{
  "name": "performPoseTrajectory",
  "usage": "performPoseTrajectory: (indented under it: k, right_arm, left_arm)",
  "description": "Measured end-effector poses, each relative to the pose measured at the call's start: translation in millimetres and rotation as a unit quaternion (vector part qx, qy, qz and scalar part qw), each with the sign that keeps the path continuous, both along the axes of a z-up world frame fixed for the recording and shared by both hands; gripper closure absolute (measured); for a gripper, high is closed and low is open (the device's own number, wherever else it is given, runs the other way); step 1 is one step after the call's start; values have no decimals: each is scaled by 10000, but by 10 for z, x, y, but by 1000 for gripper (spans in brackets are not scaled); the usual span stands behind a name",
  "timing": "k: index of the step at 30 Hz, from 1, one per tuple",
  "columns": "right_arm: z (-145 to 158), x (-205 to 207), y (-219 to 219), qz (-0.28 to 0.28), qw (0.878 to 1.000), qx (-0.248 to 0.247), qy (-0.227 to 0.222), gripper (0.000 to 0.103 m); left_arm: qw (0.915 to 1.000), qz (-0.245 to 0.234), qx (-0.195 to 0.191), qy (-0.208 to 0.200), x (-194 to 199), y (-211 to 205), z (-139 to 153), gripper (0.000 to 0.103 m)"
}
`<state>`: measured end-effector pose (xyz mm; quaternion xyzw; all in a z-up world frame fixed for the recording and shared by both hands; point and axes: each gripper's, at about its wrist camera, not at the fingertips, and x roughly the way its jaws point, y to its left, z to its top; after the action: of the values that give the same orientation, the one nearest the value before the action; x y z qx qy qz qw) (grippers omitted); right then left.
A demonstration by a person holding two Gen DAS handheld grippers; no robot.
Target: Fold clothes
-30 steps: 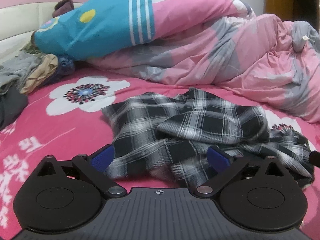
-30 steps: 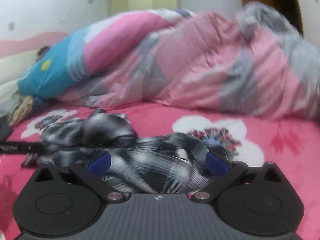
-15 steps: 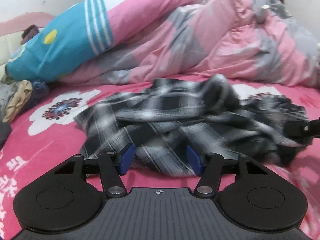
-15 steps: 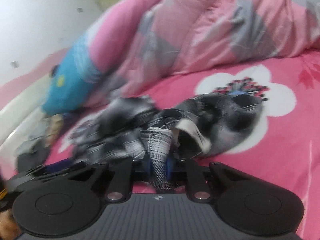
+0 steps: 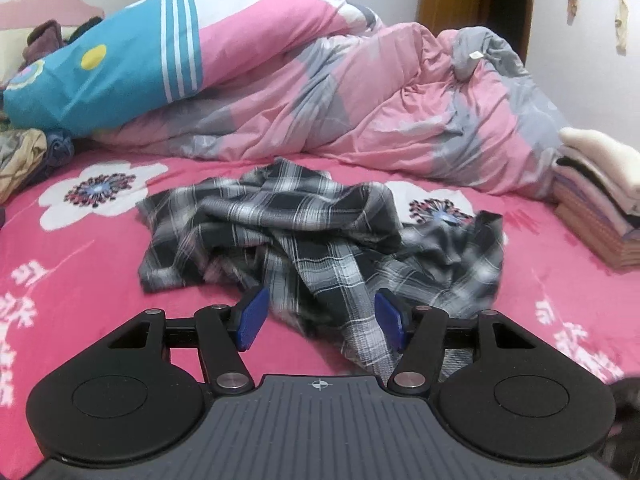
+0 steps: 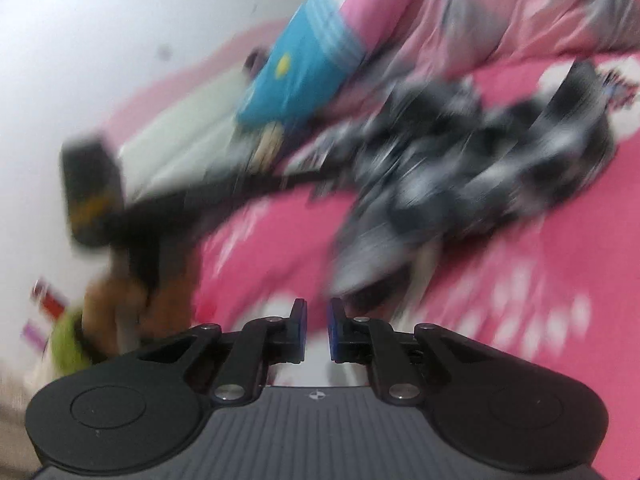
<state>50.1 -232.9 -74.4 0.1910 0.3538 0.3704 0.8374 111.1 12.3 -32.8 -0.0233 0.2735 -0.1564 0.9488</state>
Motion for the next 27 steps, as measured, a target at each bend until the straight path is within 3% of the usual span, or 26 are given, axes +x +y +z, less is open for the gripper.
performPoseTrajectory:
  k: [3, 6, 8, 11, 12, 13, 14, 15, 16, 18, 23, 27]
  right_arm:
    - [26, -271, -7, 163, 9989, -442, -18, 89]
    - [112, -353, -255, -438, 9977, -509, 14, 84]
    - [148, -331, -532, -1144, 9927, -344, 154, 69]
    - [170, -288, -921, -2118, 9762, 5, 463, 60]
    - [141, -308, -1012, -2290, 9717, 150, 560, 60]
    - [133, -309, -1101, -2437, 9671, 311, 656, 60]
    - [124, -323, -1168, -2554, 9630, 453, 727, 60]
    - [118, -363, -1220, -2615, 9607, 535, 764, 60]
    - [111, -402, -1268, -2673, 9584, 612, 798, 60]
    - [89, -462, -1305, -2732, 9567, 617, 792, 60]
    - [-196, -511, -1358, -2892, 9508, 644, 901, 60]
    - [-301, -439, -1383, -2907, 9490, 773, 942, 60]
  left_arm:
    - [9998, -151, -134, 87, -108, -10, -26, 29]
    - [9980, -532, -285, 183, -201, -124, -63, 18]
    - [9960, -841, -180, 235, -235, -289, -93, 15]
    - [9921, -1120, 549, 126, -293, -688, -208, 11]
    - [9893, -1131, 925, -21, -321, -826, -271, 15]
    - [9854, -1102, 1286, -183, -345, -942, -338, 34]
    - [9820, -1033, 1560, -269, -351, -1020, -397, 47]
    - [9805, -961, 1695, -253, -328, -1061, -442, 63]
    - [9830, -893, 1593, -193, -298, -1031, -450, 76]
    - [9903, -743, 1174, -97, -247, -888, -411, 87]
    - [9997, -92, 197, -77, -188, -385, -149, 93]
    - [9947, 564, -857, 59, -78, 144, 31, 93]
